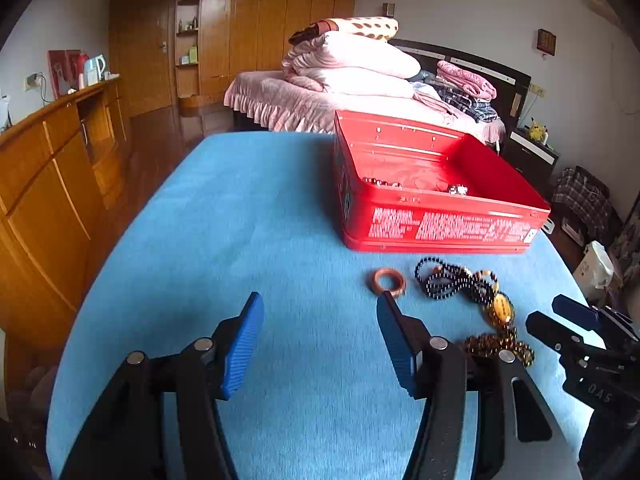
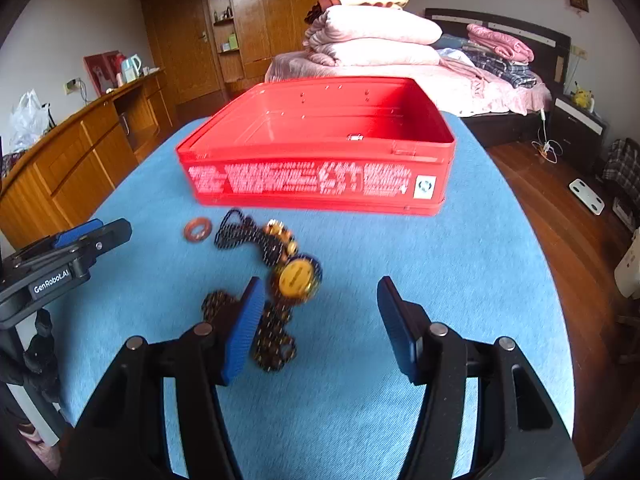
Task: Organize jewelry
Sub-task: 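Withdraw both open tools from the tin toward the remaining jewelry, then close the right tool on the amber bead necklace while the left tool closes on the brown wooden ring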
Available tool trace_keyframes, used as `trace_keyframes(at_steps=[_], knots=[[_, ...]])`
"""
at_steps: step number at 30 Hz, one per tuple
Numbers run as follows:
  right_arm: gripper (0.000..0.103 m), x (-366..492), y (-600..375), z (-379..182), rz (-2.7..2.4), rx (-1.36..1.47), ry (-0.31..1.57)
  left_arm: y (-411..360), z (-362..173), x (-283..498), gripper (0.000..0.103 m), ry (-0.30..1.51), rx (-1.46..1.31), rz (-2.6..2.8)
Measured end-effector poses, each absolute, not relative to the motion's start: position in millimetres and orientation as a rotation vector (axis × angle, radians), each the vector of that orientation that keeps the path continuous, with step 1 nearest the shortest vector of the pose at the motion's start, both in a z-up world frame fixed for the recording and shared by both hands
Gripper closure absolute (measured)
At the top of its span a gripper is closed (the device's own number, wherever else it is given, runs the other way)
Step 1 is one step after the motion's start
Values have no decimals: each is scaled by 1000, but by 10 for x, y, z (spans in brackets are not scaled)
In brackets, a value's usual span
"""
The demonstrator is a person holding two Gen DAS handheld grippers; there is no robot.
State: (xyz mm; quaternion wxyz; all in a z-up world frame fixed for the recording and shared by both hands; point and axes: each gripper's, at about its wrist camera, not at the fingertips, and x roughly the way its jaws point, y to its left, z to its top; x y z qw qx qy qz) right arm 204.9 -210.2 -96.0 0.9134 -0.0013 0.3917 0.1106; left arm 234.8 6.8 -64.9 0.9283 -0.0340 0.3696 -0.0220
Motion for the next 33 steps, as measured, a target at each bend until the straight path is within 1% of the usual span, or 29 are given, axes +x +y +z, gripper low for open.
trace_keyframes(at_steps=[6, 8, 10, 18, 21, 24, 26, 28, 33], knots=[[46, 1935, -2035, -1040, 256, -15, 828, 12, -745, 2217, 44, 767, -30, -38], [46, 1913, -2020, -1048, 265, -21, 831, -11, -775, 2191, 41, 773, -23, -41], [46, 1904, -2002, -1056, 281, -20, 835, -32, -800, 2157, 40, 770, -3, -33], [46, 1928, -1935, -1121, 306, -34, 858, -74, -837, 2109, 40, 775, 15, -27], [51, 1925, -1925, -1114, 322, -38, 855, -72, -844, 2109, 40, 777, 13, -27], [59, 1922, -1895, -1119, 341, -43, 857, -75, -846, 2106, 40, 780, 12, -30], [72, 1917, -1876, -1117, 361, -45, 857, -80, -850, 2102, 39, 783, 11, -34], [82, 1919, -1862, -1120, 364, -59, 859, -82, -854, 2104, 39, 785, 10, -36], [87, 1909, -1876, -1112, 373, -47, 857, -89, -853, 2093, 39, 786, 7, -36]])
